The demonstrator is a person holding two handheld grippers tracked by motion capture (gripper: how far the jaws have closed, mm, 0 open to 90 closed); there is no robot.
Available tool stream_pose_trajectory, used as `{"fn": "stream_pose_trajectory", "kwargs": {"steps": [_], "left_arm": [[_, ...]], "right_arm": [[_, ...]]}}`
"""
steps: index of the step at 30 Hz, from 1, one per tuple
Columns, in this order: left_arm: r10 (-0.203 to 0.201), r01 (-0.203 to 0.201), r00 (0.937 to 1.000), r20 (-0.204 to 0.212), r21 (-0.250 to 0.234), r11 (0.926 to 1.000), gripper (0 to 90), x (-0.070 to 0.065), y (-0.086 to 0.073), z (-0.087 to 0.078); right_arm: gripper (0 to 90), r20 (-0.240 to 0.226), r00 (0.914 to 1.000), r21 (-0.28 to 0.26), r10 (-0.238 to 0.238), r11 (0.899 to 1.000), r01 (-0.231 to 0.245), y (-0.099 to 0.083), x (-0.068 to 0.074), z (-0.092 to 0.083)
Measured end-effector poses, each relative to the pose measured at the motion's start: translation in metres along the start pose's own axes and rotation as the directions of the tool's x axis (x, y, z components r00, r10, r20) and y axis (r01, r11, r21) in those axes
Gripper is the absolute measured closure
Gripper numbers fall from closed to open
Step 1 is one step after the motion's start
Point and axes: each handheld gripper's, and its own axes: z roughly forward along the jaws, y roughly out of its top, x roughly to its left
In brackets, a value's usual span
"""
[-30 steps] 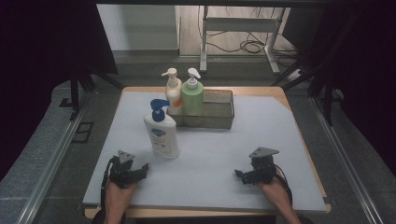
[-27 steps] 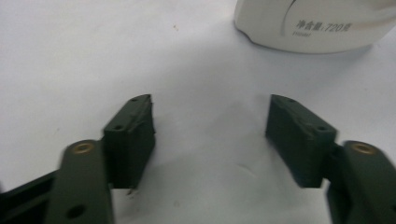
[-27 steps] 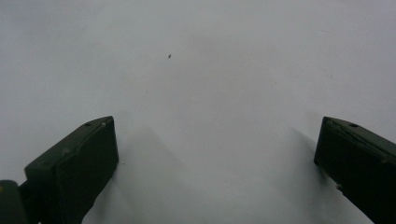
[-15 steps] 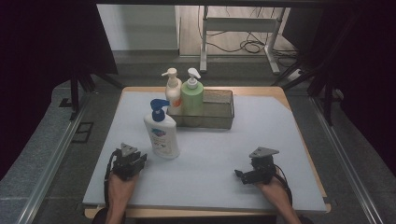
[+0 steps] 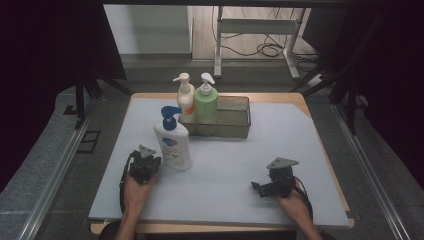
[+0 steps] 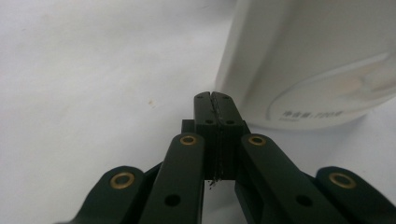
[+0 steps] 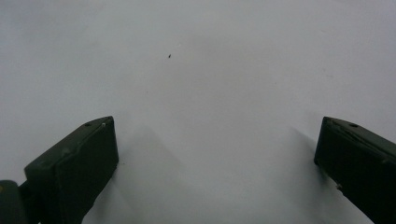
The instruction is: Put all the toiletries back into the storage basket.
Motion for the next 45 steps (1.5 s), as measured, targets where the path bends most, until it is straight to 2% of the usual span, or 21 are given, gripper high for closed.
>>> {"fn": "stream_pose_trajectory", "kwargs": {"steps": [6,13,19,27,31,35,42,45], "left_arm": [[0.013,-0.013,0.9999,0.001,-0.005,0.9999,89.1,-0.002,0.005,0.004],[0.013,-0.013,0.9999,0.003,-0.021,0.9997,89.0,0.005,0.012,0.011],[0.004,-0.002,0.9983,0.058,-0.031,0.9995,88.8,0.015,0.017,0.021],[0.028,-0.025,0.9965,0.079,-0.037,0.999,88.9,0.014,0.023,0.025],[0.013,-0.009,0.996,0.089,-0.04,0.9992,87.7,0.019,0.026,0.031],[0.031,-0.028,0.9936,0.109,-0.035,0.999,88.6,0.021,0.029,0.035],[0.017,-0.012,0.9889,0.148,-0.032,0.9994,89.2,0.023,0.03,0.036],[0.021,-0.017,0.9864,0.163,-0.031,0.9994,89.3,0.021,0.03,0.036]], "right_arm": [[0.0,0.0,1.0,0.0,0.0,1.0,0.0,0.0,0.0,0.0],[0.0,0.0,1.0,0.0,0.0,1.0,0.0,0.0,0.0,0.0],[0.0,0.0,1.0,0.0,0.0,1.0,0.0,0.0,0.0,0.0],[0.0,0.0,1.0,0.0,0.0,1.0,0.0,0.0,0.0,0.0],[0.0,0.0,1.0,0.0,0.0,1.0,0.0,0.0,0.0,0.0],[0.0,0.0,1.0,0.0,0.0,1.0,0.0,0.0,0.0,0.0],[0.0,0.0,1.0,0.0,0.001,1.0,-0.001,0.0,0.0,0.0],[0.0,0.0,1.0,0.0,0.0,1.0,0.0,0.0,0.0,0.0]]}}
